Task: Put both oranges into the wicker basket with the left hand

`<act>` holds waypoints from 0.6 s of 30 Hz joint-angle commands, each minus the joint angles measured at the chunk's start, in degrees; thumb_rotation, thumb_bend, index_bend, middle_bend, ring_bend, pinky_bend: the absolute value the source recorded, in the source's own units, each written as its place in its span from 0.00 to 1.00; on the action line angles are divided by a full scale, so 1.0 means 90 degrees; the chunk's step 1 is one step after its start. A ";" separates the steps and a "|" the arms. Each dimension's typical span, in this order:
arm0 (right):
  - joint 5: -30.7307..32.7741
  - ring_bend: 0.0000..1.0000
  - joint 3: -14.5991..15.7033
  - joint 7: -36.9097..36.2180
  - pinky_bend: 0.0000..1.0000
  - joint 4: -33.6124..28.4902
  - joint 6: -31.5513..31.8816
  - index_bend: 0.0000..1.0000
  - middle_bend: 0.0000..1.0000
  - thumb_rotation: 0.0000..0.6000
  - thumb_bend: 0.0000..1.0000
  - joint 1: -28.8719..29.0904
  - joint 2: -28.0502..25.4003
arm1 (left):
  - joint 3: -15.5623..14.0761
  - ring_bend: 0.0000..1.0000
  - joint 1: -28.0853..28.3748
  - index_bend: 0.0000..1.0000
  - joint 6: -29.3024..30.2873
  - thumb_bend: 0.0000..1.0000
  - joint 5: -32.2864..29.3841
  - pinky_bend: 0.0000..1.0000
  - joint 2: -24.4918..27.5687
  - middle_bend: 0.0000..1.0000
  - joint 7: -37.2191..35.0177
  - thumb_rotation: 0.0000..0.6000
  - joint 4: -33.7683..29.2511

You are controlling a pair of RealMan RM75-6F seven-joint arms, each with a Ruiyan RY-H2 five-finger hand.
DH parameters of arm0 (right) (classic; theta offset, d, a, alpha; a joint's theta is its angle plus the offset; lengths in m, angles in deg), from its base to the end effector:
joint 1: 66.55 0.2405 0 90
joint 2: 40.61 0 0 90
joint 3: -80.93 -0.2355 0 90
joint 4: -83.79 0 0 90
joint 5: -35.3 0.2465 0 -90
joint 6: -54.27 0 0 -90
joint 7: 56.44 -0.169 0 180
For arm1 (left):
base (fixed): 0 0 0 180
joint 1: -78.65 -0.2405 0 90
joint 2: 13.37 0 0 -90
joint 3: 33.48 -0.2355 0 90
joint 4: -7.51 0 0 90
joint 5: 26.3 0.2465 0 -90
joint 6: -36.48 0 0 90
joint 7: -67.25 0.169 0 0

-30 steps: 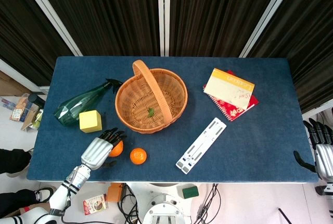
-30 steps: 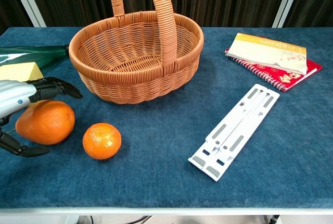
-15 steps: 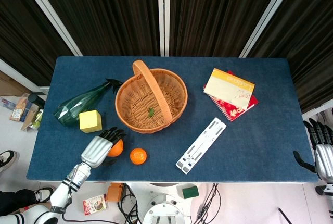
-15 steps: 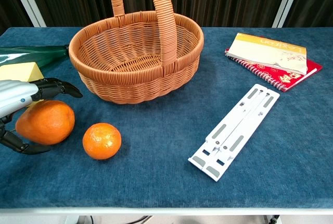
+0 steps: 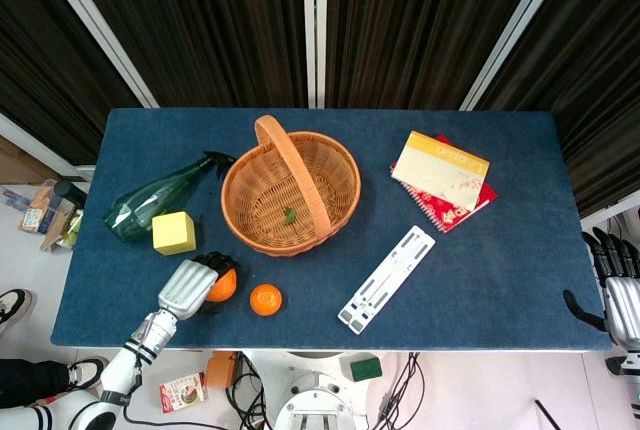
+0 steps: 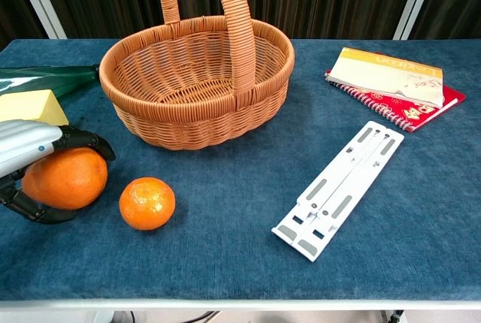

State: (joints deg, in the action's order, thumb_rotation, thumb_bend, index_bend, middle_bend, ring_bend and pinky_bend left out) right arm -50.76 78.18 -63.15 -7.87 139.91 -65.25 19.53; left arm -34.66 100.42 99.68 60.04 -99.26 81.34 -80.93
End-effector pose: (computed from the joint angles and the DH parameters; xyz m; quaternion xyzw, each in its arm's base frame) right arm -0.3287 -0.1879 0.1419 0.5715 -0.4123 0.3860 0.5954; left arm -0.2035 0.2362 -0.0658 -0.7605 -0.3901 -0.3492 0.3839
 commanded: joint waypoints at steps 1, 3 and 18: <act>-0.0002 0.00 -0.0001 -0.0005 0.00 -0.0002 0.0004 0.00 0.00 1.00 0.31 -0.0002 -0.0001 | 0.0030 0.32 -0.0016 0.34 0.0092 0.18 -0.0018 0.45 -0.0042 0.36 0.0051 1.00 0.0055; -0.0004 0.00 -0.0001 -0.0008 0.00 -0.0001 0.0007 0.00 0.00 1.00 0.31 -0.0002 -0.0003 | 0.0037 0.36 -0.0014 0.35 0.0085 0.19 -0.0079 0.47 -0.0003 0.39 0.0077 1.00 0.0031; -0.0005 0.00 -0.0002 -0.0010 0.00 -0.0007 0.0013 0.00 0.00 1.00 0.31 -0.0007 -0.0007 | 0.0192 0.40 -0.0055 0.37 0.0607 0.21 -0.0001 0.51 0.0929 0.41 0.0359 1.00 -0.1002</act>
State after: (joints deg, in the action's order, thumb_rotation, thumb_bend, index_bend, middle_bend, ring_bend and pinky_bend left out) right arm -50.81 78.16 -63.25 -7.93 140.03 -65.31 19.46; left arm -33.60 99.96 103.98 59.66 -93.08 84.06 -87.74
